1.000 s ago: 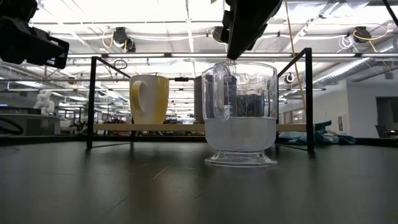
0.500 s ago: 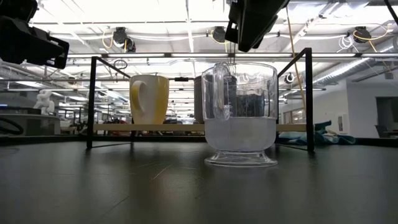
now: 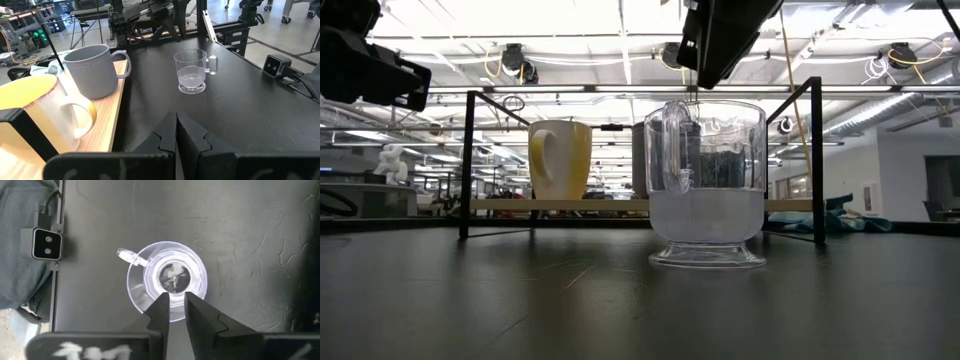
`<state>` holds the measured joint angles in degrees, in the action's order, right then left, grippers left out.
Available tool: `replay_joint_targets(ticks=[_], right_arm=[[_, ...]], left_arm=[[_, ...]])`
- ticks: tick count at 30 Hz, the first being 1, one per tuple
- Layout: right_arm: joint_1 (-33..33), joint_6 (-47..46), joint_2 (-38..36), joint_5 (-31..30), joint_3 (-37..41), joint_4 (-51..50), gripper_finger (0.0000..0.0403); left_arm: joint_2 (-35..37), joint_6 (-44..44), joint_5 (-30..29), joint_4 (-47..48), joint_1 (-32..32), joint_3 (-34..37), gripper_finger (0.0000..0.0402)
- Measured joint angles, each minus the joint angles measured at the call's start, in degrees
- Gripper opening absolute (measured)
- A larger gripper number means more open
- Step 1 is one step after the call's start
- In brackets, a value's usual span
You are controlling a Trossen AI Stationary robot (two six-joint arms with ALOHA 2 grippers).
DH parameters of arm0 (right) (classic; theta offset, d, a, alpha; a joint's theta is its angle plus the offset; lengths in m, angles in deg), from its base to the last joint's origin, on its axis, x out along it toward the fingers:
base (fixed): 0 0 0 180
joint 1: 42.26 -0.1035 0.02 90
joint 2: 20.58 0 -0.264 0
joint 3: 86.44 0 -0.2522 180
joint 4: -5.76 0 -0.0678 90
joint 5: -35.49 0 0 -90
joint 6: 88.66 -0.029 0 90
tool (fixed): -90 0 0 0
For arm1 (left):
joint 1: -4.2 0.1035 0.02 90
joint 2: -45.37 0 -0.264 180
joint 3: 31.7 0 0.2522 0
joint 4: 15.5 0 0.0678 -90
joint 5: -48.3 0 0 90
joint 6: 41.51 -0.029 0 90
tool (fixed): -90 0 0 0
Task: Stack small to large cups/mugs on shelf
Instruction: Put the transparent mug on the shelf
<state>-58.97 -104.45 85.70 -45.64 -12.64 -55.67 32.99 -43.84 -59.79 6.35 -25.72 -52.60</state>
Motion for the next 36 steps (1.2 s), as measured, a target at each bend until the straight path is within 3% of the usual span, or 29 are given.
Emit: replay_joint_targets(ticks=[15,28,36], right_arm=[[0.0,0.04,0.0,0.0,0.0,-0.01,0.0154],[0.0,0.01,0.0,-0.24,0.02,-0.01,0.0166],[0.24,0.0,0.0,-4.75,0.15,-0.13,0.0165]], left_arm=[[0.0,0.02,0.0,0.31,0.01,0.0,0.001],[0.0,0.04,0.0,0.31,0.01,0.0,0.001],[0.01,0.03,0.0,0.31,0.01,0.0,0.001]])
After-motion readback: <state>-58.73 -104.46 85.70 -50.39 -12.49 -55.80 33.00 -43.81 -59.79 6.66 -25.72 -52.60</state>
